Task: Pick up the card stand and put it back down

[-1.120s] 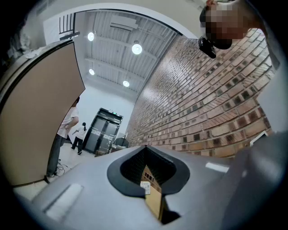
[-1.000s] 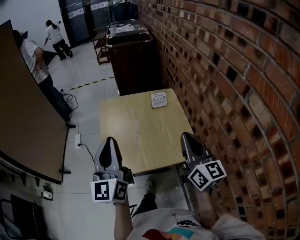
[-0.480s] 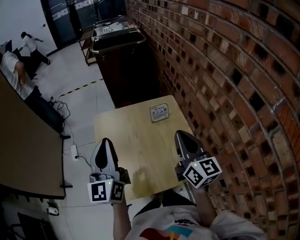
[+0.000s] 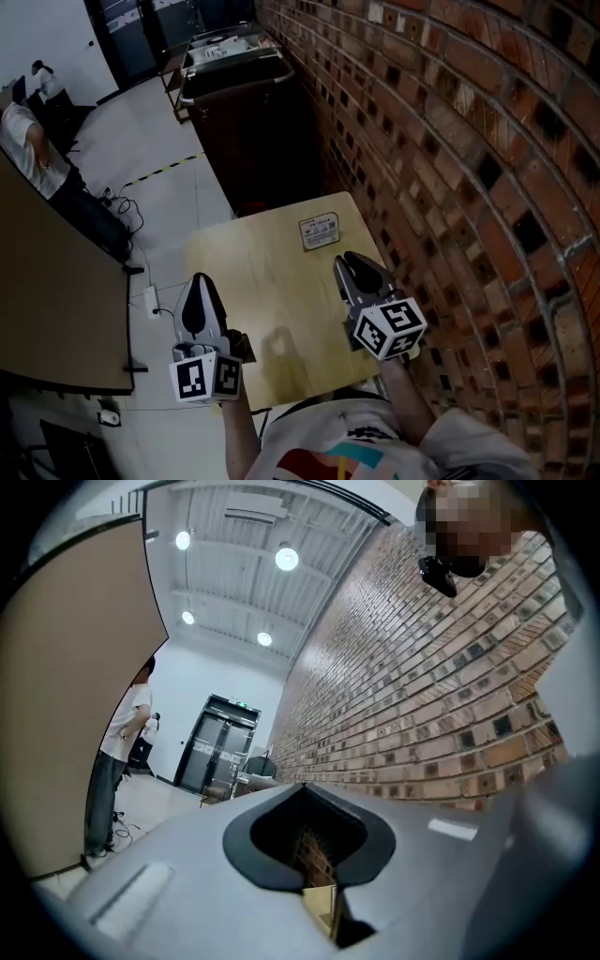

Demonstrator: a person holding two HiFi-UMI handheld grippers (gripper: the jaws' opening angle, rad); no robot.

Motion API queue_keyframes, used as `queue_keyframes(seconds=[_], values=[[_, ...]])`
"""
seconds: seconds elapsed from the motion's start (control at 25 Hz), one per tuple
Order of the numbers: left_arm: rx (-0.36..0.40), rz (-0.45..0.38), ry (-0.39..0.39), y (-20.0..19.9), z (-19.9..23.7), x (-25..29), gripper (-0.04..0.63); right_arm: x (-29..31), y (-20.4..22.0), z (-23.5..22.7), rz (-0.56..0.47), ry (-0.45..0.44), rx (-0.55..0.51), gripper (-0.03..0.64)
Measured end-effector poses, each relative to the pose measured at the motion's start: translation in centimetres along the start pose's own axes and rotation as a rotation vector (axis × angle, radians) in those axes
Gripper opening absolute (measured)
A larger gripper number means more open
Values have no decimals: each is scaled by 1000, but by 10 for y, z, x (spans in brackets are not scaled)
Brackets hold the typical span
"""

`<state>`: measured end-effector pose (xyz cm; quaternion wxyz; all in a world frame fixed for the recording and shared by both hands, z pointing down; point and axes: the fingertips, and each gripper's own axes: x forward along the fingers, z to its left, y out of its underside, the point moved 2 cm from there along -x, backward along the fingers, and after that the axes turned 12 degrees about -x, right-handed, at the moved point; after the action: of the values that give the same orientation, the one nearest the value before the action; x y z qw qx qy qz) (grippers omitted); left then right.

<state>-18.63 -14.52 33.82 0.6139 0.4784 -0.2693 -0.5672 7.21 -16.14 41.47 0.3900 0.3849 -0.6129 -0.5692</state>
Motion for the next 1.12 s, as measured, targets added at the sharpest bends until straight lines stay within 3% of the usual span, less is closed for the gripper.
queue_keyframes(seconds=[0.08, 0.16, 0.2, 0.24, 0.32, 0.44, 0.56, 0.76, 0.92, 1.12], values=[[-3, 14, -13, 8, 3, 3, 5, 17, 6, -9, 12, 13, -35, 101], [-6, 31, -25, 14, 6, 6, 5, 44, 14, -19, 45, 15, -69, 301], [-8, 36, -30, 16, 8, 7, 5, 59, 19, -22, 72, 8, -84, 364], [-10, 38, -34, 18, 9, 8, 5, 73, 24, -26, 99, 4, -101, 370], [-10, 42, -40, 19, 12, 10, 5, 100, 35, -32, 146, 16, -142, 457], [-5, 51, -49, 21, 17, 13, 5, 135, 63, -44, 230, 39, -155, 528], [4, 73, -63, 26, 23, 15, 5, 162, 105, -56, 345, 54, -135, 572], [14, 99, -101, 34, 37, 17, 5, 189, 163, -79, 493, 118, -122, 575], [18, 117, -113, 41, 43, 21, 5, 203, 184, -91, 539, 147, -69, 575], [20, 134, -116, 48, 45, 25, 5, 214, 196, -95, 571, 152, -79, 575]])
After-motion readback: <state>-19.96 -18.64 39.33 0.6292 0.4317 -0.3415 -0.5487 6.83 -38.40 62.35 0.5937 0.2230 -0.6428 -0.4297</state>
